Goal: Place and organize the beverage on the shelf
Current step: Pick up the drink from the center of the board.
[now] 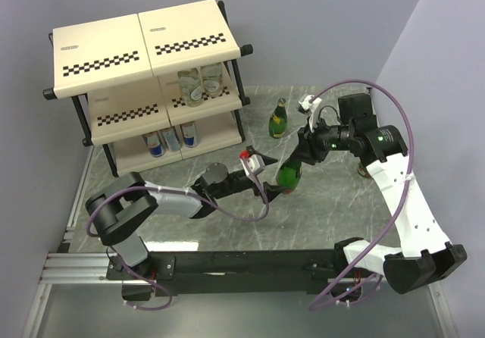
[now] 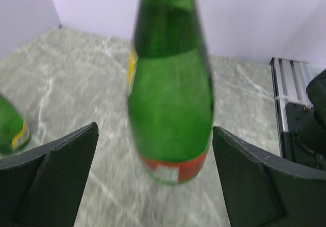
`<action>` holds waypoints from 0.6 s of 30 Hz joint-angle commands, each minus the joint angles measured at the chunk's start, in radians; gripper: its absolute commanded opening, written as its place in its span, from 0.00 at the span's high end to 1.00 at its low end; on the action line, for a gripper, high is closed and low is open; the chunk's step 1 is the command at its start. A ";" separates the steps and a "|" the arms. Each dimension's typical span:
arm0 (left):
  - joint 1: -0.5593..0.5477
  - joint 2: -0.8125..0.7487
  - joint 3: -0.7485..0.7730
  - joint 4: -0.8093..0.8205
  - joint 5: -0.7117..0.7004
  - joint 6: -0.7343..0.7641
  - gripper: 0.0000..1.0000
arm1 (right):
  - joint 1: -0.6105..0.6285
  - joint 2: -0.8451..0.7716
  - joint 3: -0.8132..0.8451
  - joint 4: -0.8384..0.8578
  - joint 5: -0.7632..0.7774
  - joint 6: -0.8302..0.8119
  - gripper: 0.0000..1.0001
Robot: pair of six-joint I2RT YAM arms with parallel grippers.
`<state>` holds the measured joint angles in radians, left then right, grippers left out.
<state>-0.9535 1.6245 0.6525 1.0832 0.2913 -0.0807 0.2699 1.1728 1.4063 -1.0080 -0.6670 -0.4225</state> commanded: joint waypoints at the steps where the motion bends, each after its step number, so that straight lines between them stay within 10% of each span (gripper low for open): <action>1: -0.022 0.037 0.099 0.169 0.012 0.036 0.01 | 0.012 -0.004 0.079 0.068 -0.066 0.063 1.00; 18: -0.048 0.130 0.183 0.161 -0.032 0.070 0.01 | 0.017 -0.009 0.123 0.111 -0.071 0.133 1.00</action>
<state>-0.9966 1.7496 0.7990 1.2068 0.2646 -0.0326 0.2790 1.1839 1.4532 -0.9985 -0.6773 -0.3321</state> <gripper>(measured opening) 0.991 0.405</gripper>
